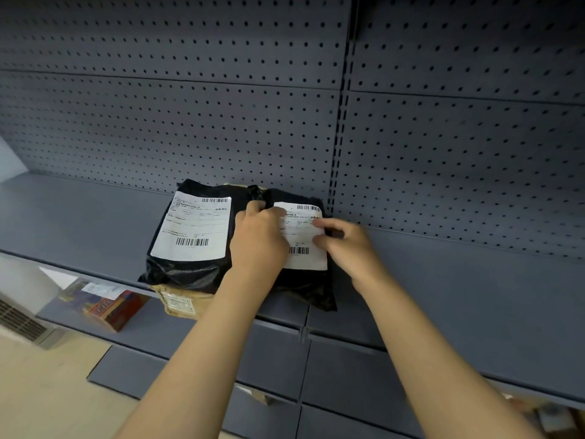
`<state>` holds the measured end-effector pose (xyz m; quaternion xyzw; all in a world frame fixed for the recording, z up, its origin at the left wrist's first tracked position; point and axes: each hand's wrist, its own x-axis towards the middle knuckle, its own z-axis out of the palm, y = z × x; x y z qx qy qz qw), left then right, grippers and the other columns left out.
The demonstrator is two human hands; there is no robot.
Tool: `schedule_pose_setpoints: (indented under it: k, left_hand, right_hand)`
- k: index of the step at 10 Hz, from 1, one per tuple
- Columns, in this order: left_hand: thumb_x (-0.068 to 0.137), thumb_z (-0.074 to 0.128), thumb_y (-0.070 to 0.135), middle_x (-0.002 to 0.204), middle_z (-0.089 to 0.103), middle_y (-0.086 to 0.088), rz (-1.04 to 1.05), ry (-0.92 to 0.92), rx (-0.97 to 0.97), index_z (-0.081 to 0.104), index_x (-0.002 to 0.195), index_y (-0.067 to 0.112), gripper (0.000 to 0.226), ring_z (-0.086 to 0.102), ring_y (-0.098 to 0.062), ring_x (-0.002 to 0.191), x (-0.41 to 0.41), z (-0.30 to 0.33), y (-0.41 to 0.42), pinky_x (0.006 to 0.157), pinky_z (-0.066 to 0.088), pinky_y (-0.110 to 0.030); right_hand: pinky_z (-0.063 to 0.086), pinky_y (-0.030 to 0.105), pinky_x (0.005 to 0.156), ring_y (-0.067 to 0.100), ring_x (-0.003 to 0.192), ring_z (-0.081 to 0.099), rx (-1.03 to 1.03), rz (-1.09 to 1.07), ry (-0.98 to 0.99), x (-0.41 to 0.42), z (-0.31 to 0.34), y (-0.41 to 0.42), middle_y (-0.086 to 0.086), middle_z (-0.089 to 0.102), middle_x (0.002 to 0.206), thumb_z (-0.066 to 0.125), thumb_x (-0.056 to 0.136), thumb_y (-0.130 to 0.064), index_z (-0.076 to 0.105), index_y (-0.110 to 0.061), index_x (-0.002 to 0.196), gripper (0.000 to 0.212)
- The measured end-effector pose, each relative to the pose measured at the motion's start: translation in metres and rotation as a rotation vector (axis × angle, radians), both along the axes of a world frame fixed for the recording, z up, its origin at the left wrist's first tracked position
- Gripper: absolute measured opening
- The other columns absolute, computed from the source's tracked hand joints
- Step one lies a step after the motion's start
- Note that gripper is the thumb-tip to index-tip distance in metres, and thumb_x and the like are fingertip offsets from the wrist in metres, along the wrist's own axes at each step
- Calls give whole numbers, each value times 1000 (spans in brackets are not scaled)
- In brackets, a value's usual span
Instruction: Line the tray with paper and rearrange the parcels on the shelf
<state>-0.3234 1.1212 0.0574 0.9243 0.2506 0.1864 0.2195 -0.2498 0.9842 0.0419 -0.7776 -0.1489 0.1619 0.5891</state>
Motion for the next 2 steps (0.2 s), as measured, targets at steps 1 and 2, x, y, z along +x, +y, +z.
schedule_pose_setpoints:
  k: [1,2]
  left_hand:
    - [78,57,-12,126,68,-2,-142,-272,68,76,118,23,56,60,-26,118,4,4,-10,89,46,-24]
    - [89,62,0,119,72,4,-160,-464,-181,74,120,23,40,65,-10,111,9,13,-23,94,48,-20]
  right_hand:
    - [49,19,88,12,111,62,-14,-16,-39,-3,14,-8,-11,64,110,66,93,-13,71,-27,122,33]
    - [47,25,96,10,117,61,23,-94,-115,-1,32,-22,-13,68,115,67,92,-18,71,-35,119,32]
